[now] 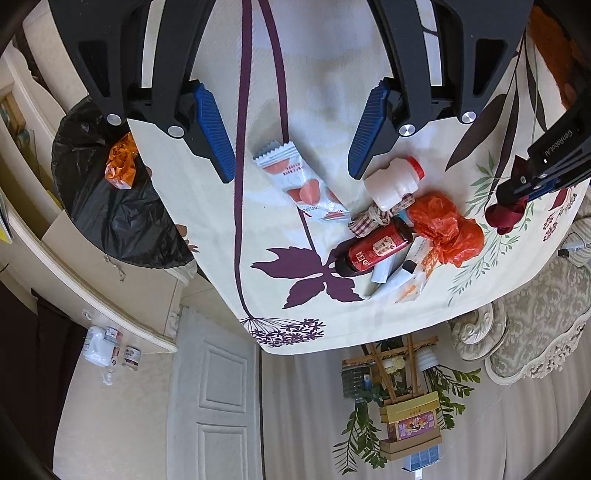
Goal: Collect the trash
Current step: 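Grasp the dark red cloth with the left tool, then grasp the white snack wrapper with the right tool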
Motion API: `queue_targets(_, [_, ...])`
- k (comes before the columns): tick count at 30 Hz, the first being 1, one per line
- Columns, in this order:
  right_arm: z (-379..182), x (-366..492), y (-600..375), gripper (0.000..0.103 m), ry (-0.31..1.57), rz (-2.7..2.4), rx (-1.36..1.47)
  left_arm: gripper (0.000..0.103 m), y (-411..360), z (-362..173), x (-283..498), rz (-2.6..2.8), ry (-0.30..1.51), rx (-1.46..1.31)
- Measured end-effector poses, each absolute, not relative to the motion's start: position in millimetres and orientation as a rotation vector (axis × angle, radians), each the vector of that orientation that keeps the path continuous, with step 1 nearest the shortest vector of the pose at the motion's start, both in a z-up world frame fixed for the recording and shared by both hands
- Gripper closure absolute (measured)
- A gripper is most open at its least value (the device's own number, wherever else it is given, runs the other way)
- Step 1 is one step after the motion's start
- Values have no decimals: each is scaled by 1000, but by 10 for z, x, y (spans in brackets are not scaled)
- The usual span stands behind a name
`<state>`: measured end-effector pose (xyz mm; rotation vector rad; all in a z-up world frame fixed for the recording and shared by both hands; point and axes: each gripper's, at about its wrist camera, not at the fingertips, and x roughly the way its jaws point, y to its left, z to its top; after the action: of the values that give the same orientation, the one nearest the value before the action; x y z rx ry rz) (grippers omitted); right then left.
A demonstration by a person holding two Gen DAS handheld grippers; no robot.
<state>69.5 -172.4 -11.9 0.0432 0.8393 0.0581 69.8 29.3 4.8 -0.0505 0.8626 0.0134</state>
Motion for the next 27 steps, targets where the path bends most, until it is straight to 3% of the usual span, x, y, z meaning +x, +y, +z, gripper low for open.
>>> queue_targets(27, [-155, 845, -1653, 41, 914, 100, 31, 81, 427, 4, 849, 29, 875, -73])
